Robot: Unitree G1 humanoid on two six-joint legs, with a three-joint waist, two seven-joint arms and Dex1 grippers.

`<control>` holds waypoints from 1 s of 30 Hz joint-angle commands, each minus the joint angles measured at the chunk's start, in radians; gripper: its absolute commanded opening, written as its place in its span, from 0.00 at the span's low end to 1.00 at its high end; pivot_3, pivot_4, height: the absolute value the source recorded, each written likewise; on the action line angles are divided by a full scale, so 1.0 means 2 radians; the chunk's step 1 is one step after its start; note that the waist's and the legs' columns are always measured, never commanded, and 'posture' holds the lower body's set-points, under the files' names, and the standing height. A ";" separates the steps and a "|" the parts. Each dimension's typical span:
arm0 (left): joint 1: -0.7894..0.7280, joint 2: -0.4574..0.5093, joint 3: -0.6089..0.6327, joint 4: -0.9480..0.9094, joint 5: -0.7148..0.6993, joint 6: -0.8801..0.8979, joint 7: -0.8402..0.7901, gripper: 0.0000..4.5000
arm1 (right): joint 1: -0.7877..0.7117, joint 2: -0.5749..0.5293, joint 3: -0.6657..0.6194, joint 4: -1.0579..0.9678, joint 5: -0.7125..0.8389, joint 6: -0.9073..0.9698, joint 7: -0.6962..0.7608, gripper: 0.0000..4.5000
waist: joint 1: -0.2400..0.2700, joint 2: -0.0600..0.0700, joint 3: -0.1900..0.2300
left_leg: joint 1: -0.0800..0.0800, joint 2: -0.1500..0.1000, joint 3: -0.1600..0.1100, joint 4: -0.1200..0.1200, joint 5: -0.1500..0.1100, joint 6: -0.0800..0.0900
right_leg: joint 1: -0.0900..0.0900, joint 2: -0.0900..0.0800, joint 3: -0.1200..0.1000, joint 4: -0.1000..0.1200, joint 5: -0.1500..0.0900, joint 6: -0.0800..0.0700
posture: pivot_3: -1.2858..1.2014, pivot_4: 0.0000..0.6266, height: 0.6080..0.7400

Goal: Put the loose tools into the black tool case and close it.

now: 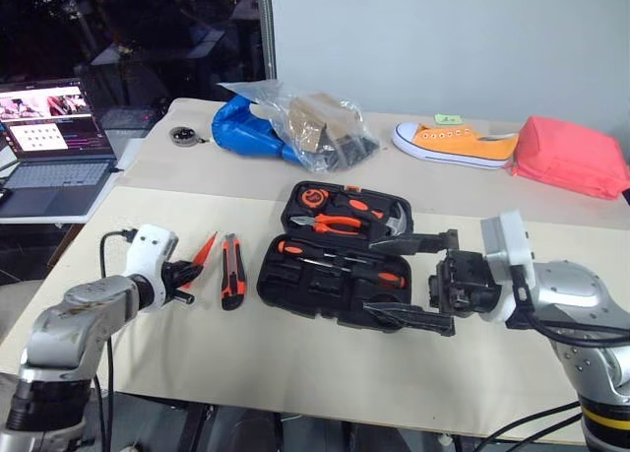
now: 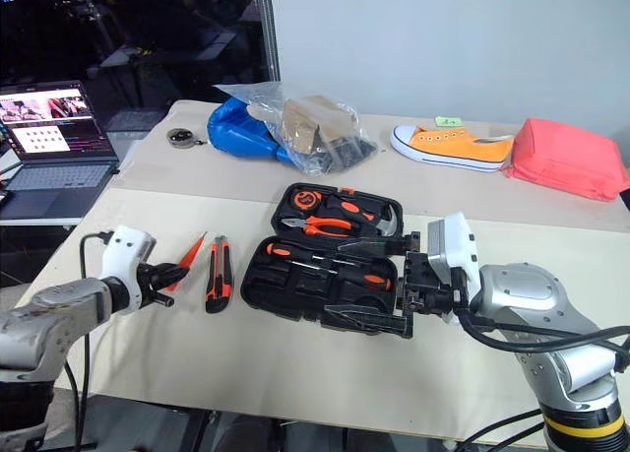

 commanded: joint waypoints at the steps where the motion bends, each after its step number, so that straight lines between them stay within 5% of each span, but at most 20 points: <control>1: -0.035 0.046 0.004 -0.054 -0.041 -0.027 -0.093 0.10 | 0.022 0.003 -0.024 -0.013 -0.006 -0.031 -0.005 1.00 | 0.002 0.000 0.000 | 0.000 0.000 0.000 0.000 0.000 0.000 | 0.000 0.000 0.000 0.000 0.000 0.000 | 0.52 0.24 1.00; 7: -0.136 0.065 -0.121 -0.019 -0.024 -0.085 -0.230 0.10 | 0.099 -0.019 -0.085 -0.036 -0.005 -0.047 0.000 1.00 | 0.009 0.001 0.000 | 0.000 -0.002 0.001 0.001 0.000 0.000 | 0.001 -0.001 0.000 -0.001 0.000 0.001 | 0.52 0.24 1.00; 15: -0.248 0.017 -0.279 0.126 0.088 -0.235 -0.372 0.10 | 0.223 -0.040 -0.222 -0.079 0.021 -0.037 0.004 1.00 | 0.008 0.002 0.000 | -0.001 -0.002 0.001 0.002 0.000 0.000 | 0.001 0.003 0.000 0.000 0.000 0.001 | 0.52 0.24 1.00; 30: -0.341 -0.066 -0.339 0.314 0.214 -0.383 -0.438 0.10 | 0.276 -0.046 -0.248 -0.118 0.038 -0.034 -0.026 1.00 | 0.001 0.002 0.000 | -0.002 -0.001 0.000 0.004 0.000 0.000 | 0.001 0.004 0.001 0.000 0.000 0.002 | 0.52 0.24 1.00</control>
